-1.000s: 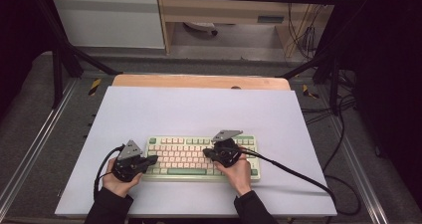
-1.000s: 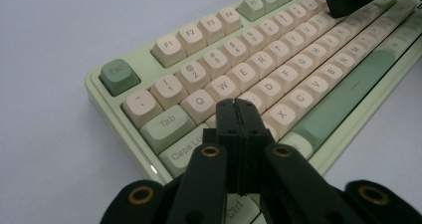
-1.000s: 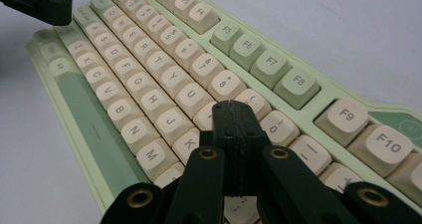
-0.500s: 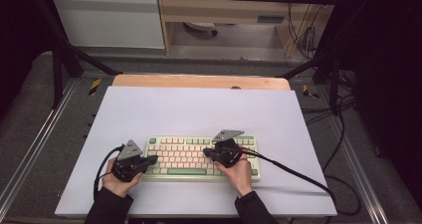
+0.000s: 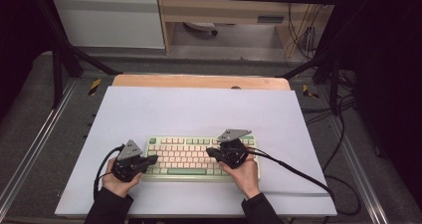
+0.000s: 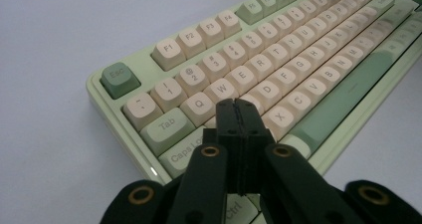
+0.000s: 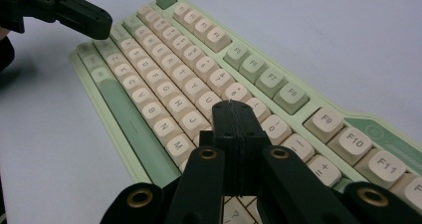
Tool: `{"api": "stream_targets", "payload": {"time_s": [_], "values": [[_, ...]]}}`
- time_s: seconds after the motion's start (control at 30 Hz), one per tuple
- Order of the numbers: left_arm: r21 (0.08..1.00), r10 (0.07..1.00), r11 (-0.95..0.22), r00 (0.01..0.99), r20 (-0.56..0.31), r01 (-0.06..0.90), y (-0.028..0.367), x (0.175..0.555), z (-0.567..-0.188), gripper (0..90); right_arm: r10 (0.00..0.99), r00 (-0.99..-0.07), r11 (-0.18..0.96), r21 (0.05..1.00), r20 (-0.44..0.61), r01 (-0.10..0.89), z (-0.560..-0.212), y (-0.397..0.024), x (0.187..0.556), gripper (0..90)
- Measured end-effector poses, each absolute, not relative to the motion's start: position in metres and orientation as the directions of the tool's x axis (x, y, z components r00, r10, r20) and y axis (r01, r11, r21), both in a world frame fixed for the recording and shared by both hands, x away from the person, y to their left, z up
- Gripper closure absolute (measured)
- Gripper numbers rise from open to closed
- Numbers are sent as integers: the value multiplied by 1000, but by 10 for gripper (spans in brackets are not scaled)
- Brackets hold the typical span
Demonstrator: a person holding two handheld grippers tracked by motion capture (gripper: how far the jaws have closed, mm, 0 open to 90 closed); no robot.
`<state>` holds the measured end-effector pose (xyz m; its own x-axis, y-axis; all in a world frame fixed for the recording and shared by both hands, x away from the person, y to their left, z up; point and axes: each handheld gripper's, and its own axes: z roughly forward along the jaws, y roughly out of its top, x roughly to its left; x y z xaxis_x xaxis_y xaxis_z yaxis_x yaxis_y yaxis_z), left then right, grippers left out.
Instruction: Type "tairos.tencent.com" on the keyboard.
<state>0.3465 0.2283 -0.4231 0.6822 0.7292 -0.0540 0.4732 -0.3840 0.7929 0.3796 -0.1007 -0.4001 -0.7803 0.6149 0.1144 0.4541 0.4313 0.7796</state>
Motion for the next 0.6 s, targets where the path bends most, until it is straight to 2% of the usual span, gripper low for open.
{"api": "stream_targets", "payload": {"time_s": [0.6], "values": [[796, 724, -390, 688, -45, 463, 222, 346, -420, 900, 617, -777, 417, 786, 124, 457, -399, -119, 370, 900]]}}
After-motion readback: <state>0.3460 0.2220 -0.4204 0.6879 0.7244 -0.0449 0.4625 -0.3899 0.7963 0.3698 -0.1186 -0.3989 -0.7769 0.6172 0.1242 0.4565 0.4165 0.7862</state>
